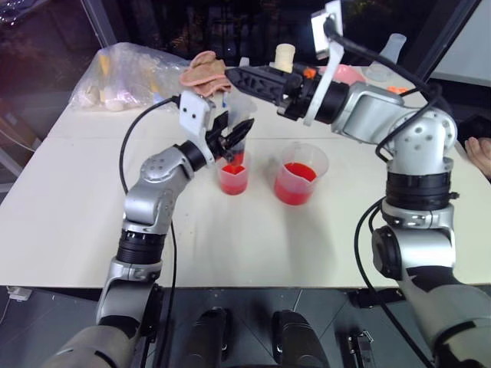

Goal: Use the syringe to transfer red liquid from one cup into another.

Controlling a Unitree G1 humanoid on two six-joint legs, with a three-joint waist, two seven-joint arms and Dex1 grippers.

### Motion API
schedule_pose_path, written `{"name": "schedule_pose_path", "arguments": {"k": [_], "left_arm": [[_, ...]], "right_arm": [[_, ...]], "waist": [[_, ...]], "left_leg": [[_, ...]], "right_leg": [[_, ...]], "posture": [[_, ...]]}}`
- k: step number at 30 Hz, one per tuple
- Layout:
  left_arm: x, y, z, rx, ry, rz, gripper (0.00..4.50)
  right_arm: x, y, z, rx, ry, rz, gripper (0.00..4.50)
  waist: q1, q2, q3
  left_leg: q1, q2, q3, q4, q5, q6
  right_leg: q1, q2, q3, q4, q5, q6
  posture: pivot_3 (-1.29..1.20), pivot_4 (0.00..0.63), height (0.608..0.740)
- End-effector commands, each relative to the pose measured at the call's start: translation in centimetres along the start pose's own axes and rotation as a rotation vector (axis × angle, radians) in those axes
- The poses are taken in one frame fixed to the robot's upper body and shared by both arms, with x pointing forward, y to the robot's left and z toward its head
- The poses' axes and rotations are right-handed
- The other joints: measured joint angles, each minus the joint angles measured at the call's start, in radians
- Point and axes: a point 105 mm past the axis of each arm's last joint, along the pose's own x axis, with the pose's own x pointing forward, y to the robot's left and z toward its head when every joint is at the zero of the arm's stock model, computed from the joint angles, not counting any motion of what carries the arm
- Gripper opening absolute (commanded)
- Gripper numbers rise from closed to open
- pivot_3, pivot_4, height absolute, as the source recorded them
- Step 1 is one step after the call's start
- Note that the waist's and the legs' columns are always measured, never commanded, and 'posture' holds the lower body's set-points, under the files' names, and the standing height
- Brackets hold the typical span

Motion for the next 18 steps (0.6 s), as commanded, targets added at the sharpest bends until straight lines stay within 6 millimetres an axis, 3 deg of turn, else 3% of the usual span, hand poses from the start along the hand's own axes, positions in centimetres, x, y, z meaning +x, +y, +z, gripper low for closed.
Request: {"name": "schedule_pose_path", "arguments": {"k": [1, 9, 11, 18], "left_arm": [[0.1, -0.6, 1.8, 0.042, -0.057, -0.02, 1.53], [0.1, -0.7, 1.6, 0.036, -0.055, -0.018, 1.53], [0.1, -0.8, 1.5, 0.035, -0.055, -0.018, 1.53], [0.1, -0.8, 1.6, 0.03, -0.058, -0.015, 1.53]], "right_arm": [[0.2, 0.9, 1.3, -0.036, -0.037, 0.036, 4.44], [1.6, 1.7, 0.8, -0.019, -0.027, 0.089, 4.44], [2.0, 2.0, 0.6, -0.014, -0.018, 0.105, 3.64], [3.4, 1.8, -0.6, 0.007, 0.025, 0.125, 0.02]], "waist": [[0.0, 0.0, 0.0], [-0.013, 0.0, 0.0], [-0.017, 0.0, 0.0], [-0.018, 0.0, 0.0]], "left_leg": [[0.0, 0.0, 0.0, 0.0, 0.0, 0.0], [0.0, 0.0, 0.0, -0.001, 0.0, -0.001], [0.0, 0.0, 0.0, -0.001, 0.0, -0.001], [0.0, 0.0, -0.001, -0.001, 0.001, -0.001]], "right_leg": [[0.0, 0.0, 0.0, 0.0, 0.0, 0.0], [0.0, 0.0, 0.0, 0.001, 0.0, 0.0], [-0.001, 0.0, 0.0, 0.001, 0.0, 0.0], [-0.001, 0.0, 0.0, 0.001, 0.0, 0.0]], "posture": [[0.0, 0.15, 0.74], [0.0, 0.15, 0.74], [0.0, 0.15, 0.74], [0.0, 0.15, 0.74]]}}
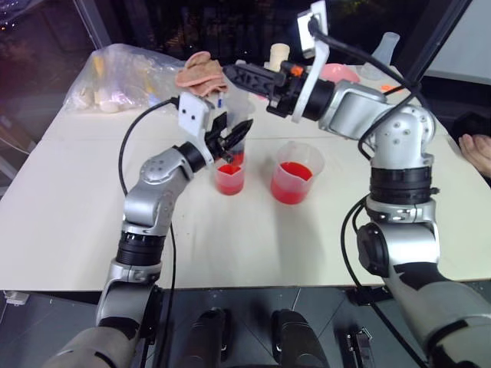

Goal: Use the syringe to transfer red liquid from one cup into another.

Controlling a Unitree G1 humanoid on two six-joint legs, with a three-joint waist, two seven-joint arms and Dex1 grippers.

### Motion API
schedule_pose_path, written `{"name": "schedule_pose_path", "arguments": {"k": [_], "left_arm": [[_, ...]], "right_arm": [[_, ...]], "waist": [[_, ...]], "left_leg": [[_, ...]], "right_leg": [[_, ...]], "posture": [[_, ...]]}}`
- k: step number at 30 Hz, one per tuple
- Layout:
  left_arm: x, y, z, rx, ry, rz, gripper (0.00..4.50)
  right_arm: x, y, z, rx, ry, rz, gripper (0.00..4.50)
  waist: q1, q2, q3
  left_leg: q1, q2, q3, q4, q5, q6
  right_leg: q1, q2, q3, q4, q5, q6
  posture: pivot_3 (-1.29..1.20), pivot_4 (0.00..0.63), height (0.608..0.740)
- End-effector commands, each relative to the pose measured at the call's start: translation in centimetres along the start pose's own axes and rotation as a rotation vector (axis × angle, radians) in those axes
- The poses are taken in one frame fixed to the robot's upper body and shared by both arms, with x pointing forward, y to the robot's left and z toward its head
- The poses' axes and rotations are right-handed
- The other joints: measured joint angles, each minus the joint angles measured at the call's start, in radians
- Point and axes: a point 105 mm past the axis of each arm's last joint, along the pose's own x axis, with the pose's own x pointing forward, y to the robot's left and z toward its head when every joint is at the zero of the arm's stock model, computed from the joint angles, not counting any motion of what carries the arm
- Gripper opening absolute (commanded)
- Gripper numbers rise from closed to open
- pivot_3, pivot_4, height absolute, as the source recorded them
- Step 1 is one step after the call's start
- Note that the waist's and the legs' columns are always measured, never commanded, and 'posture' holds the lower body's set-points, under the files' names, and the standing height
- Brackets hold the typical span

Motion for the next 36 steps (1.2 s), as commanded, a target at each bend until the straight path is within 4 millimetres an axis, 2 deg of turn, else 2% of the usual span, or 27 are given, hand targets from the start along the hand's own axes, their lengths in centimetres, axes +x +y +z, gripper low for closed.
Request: {"name": "schedule_pose_path", "arguments": {"k": [1, 11, 19, 26, 36], "left_arm": [[0.3, -0.9, 1.6, 0.027, -0.053, -0.028, 1.53], [0.3, -0.5, 2.7, 0.018, -0.085, -0.02, 1.53], [0.3, 0.0, 4.2, 0.026, -0.114, -0.004, 1.53], [-0.1, 0.4, 5.8, 0.041, -0.138, 0.003, 1.53], [-0.9, 0.4, 5.9, 0.031, -0.126, 0.01, 1.53]], "right_arm": [[1.5, 2.2, -0.2, -0.024, 0.03, 0.112, 0.02], [1.7, 1.4, -2.4, -0.001, 0.117, 0.084, 0.02], [1.7, 2.2, -3.8, 0.033, 0.144, 0.114, 0.02], [1.7, 2.7, -4.1, 0.048, 0.142, 0.133, 0.02], [1.8, 3.1, -4.1, 0.051, 0.14, 0.147, 0.02]], "waist": [[-0.001, 0.0, 0.0], [-0.001, 0.0, 0.0], [-0.001, 0.0, 0.0], [-0.001, 0.0, 0.0], [-0.001, 0.0, 0.0]], "left_leg": [[0.0, 0.0, 0.0, 0.0, 0.0, 0.0], [0.0, 0.0, 0.0, -0.001, 0.0, 0.0], [0.0, 0.0, 0.0, -0.001, 0.001, -0.002], [0.0, 0.0, 0.0, -0.001, 0.001, -0.002], [0.0, 0.0, 0.0, -0.001, 0.002, -0.003]], "right_leg": [[0.0, 0.0, 0.0, 0.0, 0.0, 0.0], [0.0, 0.0, 0.0, 0.0, 0.0, 0.0], [-0.001, 0.0, 0.0, 0.0, 0.0, 0.0], [-0.001, 0.0, 0.0, 0.0, 0.0, 0.0], [-0.001, 0.0, 0.0, 0.0, 0.0, 0.0]], "posture": [[0.0, 0.15, 0.74], [0.0, 0.15, 0.74], [0.0, 0.15, 0.74], [0.0, 0.15, 0.74], [0.0, 0.15, 0.74]]}}
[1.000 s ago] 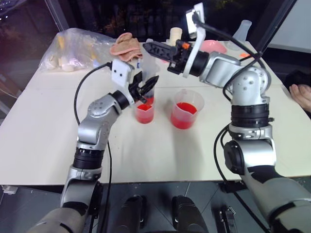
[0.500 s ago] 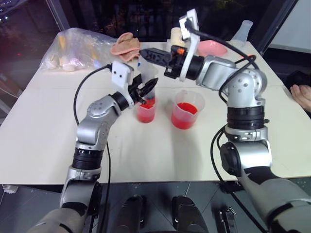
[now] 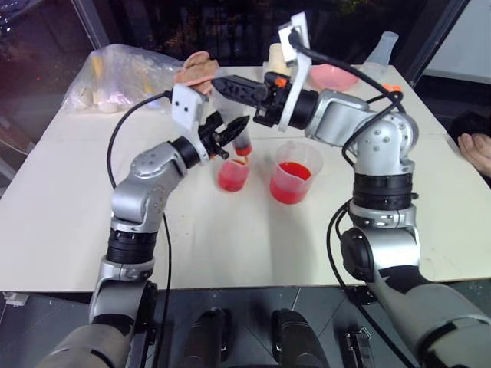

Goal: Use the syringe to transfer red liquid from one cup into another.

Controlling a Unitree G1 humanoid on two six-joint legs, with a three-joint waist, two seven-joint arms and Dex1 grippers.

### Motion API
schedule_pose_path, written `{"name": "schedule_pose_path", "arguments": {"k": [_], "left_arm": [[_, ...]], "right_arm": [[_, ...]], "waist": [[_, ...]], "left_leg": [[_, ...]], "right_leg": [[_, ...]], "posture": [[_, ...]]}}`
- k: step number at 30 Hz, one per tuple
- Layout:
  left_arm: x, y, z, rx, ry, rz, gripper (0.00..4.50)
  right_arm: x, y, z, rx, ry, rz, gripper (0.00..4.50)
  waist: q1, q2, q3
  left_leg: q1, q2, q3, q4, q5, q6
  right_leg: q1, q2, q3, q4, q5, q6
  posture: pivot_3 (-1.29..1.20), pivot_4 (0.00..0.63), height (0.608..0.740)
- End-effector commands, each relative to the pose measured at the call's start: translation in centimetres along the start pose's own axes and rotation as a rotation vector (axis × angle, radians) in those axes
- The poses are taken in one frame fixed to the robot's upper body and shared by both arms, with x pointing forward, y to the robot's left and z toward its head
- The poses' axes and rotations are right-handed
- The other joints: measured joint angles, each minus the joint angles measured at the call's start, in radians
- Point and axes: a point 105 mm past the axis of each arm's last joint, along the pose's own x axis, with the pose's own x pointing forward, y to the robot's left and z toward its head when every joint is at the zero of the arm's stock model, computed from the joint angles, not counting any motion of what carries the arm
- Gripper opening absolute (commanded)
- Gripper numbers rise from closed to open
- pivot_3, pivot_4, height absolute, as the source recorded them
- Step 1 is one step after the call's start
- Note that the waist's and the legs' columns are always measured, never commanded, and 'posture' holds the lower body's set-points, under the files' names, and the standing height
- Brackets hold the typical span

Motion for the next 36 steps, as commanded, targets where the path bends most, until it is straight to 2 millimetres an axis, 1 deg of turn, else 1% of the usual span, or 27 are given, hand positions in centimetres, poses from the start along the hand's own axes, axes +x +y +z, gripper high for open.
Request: {"name": "schedule_pose_path", "arguments": {"k": [1, 14, 19, 25, 36], "left_arm": [[-0.6, 0.0, 4.6, 0.063, -0.152, 0.013, 1.53], [-1.5, -0.1, 4.9, 0.029, -0.11, -0.013, 1.53], [-2.4, 0.5, 5.2, 0.047, -0.061, -0.014, 1.53], [-3.0, 0.9, 5.5, 0.074, -0.025, -0.016, 1.53], [-3.3, 1.1, 6.3, 0.08, -0.002, -0.026, 1.53]], "right_arm": [[1.0, 1.3, -2.4, 0.055, 0.1, 0.074, 0.02], [1.1, 1.8, -2.3, 0.056, 0.096, 0.087, 0.02], [1.1, 1.9, -2.3, 0.057, 0.092, 0.094, 0.02], [1.2, 2.0, -2.3, 0.061, 0.087, 0.096, 0.02], [1.1, 1.0, -2.7, 0.076, 0.073, 0.064, 0.02]], "waist": [[0.0, 0.0, 0.0], [-0.001, 0.0, 0.0], [-0.002, 0.0, 0.0], [-0.003, 0.0, 0.0], [-0.003, 0.001, 0.0]], "left_leg": [[0.0, 0.0, 0.0, 0.0, 0.0, 0.0], [0.0, 0.0, 0.0, 0.0, 0.0, 0.0], [0.0, 0.0, 0.0, 0.0, 0.0, 0.0], [0.0, 0.0, 0.0, -0.001, 0.0, 0.0], [0.0, 0.0, 0.0, -0.001, 0.0, 0.0]], "right_leg": [[0.0, 0.0, 0.0, 0.0, 0.0, 0.0], [0.0, 0.0, 0.0, 0.0, 0.0, 0.0], [0.0, 0.0, 0.0, 0.0, 0.0, 0.0], [-0.001, 0.0, 0.0, 0.0, 0.0, 0.0], [-0.001, 0.0, 0.0, 0.0, 0.0, 0.0]], "posture": [[0.0, 0.15, 0.74], [0.0, 0.15, 0.74], [0.0, 0.15, 0.74], [0.0, 0.15, 0.74], [0.0, 0.15, 0.74]]}}
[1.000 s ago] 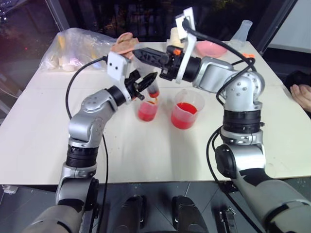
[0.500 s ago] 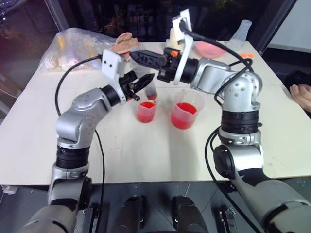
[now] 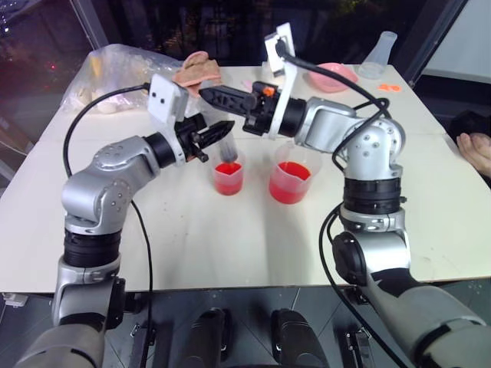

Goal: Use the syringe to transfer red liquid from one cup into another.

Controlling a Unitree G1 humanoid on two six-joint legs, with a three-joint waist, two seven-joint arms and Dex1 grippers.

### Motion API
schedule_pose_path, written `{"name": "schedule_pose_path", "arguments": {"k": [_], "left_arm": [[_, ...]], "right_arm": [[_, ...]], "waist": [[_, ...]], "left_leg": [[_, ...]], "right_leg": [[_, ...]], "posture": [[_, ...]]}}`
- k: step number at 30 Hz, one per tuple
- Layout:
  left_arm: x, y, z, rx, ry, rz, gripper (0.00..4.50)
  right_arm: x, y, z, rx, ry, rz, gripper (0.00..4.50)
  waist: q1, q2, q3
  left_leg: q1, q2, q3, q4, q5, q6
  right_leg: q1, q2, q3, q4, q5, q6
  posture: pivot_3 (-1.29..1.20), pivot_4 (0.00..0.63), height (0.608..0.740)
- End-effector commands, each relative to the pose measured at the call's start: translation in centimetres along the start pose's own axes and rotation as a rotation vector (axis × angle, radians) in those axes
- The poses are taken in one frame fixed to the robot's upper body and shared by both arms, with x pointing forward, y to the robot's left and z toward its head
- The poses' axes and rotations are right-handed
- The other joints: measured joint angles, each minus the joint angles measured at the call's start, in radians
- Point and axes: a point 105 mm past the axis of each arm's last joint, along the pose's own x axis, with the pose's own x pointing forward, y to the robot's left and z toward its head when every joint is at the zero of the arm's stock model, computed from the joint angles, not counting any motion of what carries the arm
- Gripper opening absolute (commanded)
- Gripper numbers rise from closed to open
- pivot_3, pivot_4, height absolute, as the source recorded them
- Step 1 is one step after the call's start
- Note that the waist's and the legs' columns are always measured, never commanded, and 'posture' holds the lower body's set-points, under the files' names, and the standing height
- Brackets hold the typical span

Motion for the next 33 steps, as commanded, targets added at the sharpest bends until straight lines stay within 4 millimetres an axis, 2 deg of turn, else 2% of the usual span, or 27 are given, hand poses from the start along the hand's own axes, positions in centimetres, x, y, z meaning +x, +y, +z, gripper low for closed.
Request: {"name": "schedule_pose_path", "arguments": {"k": [1, 6, 14, 17, 22, 28, 33], "left_arm": [[-0.9, 0.4, 4.6, 0.079, -0.141, 0.024, 1.53], [-1.0, 0.5, 4.9, 0.085, -0.144, 0.025, 1.53], [-1.0, 0.6, 4.4, 0.093, -0.125, 0.024, 1.53], [-1.1, 0.6, 4.4, 0.092, -0.122, 0.024, 1.53], [-1.2, 0.8, 4.3, 0.09, -0.116, 0.029, 1.53], [-1.2, 0.9, 4.7, 0.073, -0.121, 0.028, 1.53], [-0.7, 1.5, 5.8, -0.045, -0.152, 0.039, 1.53]], "right_arm": [[0.4, 0.2, -1.4, 0.023, 0.048, 0.022, 0.02], [0.3, 0.2, -1.5, 0.026, 0.046, 0.021, 0.02], [-0.5, 0.8, 0.3, -0.001, -0.009, 0.035, 0.02], [-1.6, 0.9, 1.0, -0.008, -0.03, 0.037, 0.94], [-3.6, 0.3, 1.9, -0.016, -0.063, -0.021, 3.37], [-7.0, 0.4, 2.5, -0.04, -0.084, -0.07, 3.37], [-9.1, -0.8, 1.5, -0.011, -0.089, -0.161, 3.37]], "waist": [[0.0, 0.0, 0.0], [0.0, 0.0, 0.0], [0.0, 0.0, 0.0], [0.0, 0.0, 0.0], [0.001, 0.0, 0.0], [0.004, 0.0, 0.0], [0.004, 0.0, 0.0]], "left_leg": [[0.0, 0.0, 0.0, 0.0, 0.0, 0.0], [0.0, 0.0, 0.0, 0.0, 0.001, -0.001], [0.0, 0.0, 0.0, 0.0, 0.001, -0.002], [0.0, 0.0, 0.0, 0.0, 0.001, -0.002], [0.0, 0.0, 0.0, -0.001, 0.0, 0.0], [0.0, 0.0, 0.0, -0.001, 0.0, 0.0], [-0.001, 0.0, 0.0, -0.001, -0.001, 0.002]], "right_leg": [[0.0, 0.0, 0.0, 0.0, 0.0, 0.0], [0.0, 0.0, 0.0, 0.0, 0.0, 0.0], [0.0, 0.0, 0.0, 0.0, 0.0, 0.0], [0.0, 0.0, 0.0, 0.0, 0.0, 0.0], [0.0, 0.0, 0.0, 0.0, 0.0, 0.0], [0.0, -0.001, 0.0, -0.001, 0.0, 0.0], [0.0, -0.001, 0.0, -0.001, 0.0, 0.0]], "posture": [[0.0, 0.15, 0.74], [0.0, 0.15, 0.74], [0.0, 0.15, 0.74], [0.0, 0.15, 0.74], [0.0, 0.15, 0.74], [0.0, 0.15, 0.74], [0.0, 0.15, 0.74]]}}
